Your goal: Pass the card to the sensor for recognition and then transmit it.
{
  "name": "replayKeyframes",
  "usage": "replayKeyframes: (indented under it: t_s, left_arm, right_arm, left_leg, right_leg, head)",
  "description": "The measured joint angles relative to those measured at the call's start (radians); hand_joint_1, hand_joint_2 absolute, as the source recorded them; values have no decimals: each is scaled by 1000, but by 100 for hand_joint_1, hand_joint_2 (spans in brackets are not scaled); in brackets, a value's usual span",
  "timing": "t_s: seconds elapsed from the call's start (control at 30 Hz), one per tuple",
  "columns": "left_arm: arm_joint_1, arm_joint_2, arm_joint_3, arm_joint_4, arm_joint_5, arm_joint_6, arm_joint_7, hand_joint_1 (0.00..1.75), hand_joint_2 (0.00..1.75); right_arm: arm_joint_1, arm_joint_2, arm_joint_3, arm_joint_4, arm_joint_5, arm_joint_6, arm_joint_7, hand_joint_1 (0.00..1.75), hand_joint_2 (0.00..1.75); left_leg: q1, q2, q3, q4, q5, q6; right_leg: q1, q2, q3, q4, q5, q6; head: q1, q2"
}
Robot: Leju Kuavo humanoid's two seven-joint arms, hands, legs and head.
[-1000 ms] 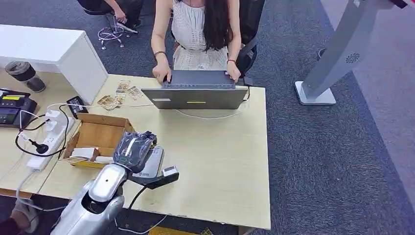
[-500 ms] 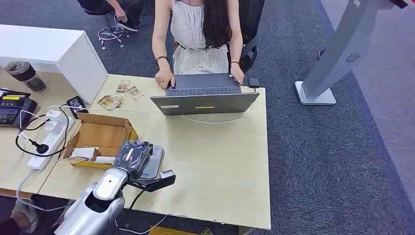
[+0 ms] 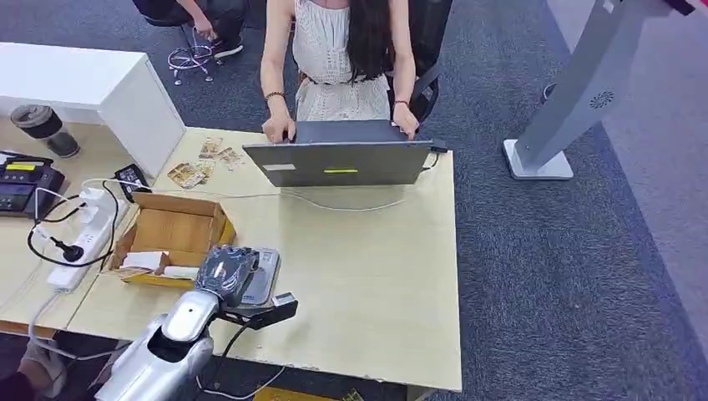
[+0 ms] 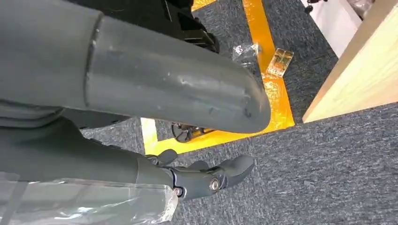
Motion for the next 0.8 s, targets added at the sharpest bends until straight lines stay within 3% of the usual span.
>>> replayKeyframes:
  t_s: [0.3,0.8]
  left_arm:
    - [-2,2,0,4,3,34,-8,175,175]
    - [-2,2,1,4,3,36,-9,175,175]
  right_arm:
    - [0,3,0,0,16,1,0,0,0]
    - [1,3,0,0,16,1,0,0,0]
  left_leg:
    - [0,0,2,0,1,-1]
    - [0,0,2,0,1,-1]
  right_leg:
    - [0,0,1,0,0,0]
    - [0,0,1,0,0,0]
  head:
    - [0,0]
    - [0,0]
